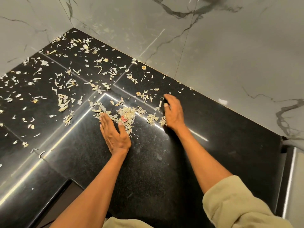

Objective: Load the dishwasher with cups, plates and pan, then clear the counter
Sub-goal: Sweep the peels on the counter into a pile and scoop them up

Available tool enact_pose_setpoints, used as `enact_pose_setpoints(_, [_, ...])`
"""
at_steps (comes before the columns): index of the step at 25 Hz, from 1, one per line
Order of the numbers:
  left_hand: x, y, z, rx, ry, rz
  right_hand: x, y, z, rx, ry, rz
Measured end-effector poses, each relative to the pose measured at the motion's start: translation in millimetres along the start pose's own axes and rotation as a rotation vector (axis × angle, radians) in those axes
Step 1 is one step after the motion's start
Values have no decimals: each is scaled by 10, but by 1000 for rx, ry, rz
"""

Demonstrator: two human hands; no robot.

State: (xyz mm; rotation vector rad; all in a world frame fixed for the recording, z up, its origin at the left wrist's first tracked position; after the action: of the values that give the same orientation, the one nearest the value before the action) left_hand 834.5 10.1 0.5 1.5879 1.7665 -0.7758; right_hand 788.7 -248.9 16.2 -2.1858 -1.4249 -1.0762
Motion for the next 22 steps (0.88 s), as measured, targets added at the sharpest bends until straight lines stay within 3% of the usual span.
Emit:
enact_pose_setpoints(4, [20, -10, -32, -11, -80, -10, 486, -166, 436, 153, 173, -168])
enact_pose_setpoints(8, [15, 13, -35, -24, -100, -11, -17, 260, -331, -194, 45, -86])
enact_pose_setpoints(10, [24, 9, -31, -29, -102, -4, -418, 463, -698, -248, -52, 8])
enact_pose_setpoints(14, [23, 18, -27, -33, -108, 0, -523, 365, -501, -167, -58, 61])
enact_pose_setpoints(19, [25, 7, -32, -32, -115, 1, 208, -5, 165, 71, 141, -106])
enact_pose_setpoints(22, [11, 4, -36, -36, -127, 10, 182, 31, -28, -90, 152, -132])
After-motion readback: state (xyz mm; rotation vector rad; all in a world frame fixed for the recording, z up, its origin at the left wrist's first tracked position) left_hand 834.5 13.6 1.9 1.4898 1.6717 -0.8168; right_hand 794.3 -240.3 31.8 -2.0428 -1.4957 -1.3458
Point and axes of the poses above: each hand's wrist, its own y-axis towards the middle knuckle, its own z-axis out of the palm, x = y × z, the point moved 6 cm from there along y, towards the middle knuckle, and after that the axes turned 8 degrees about -z, right-handed, at the moved point
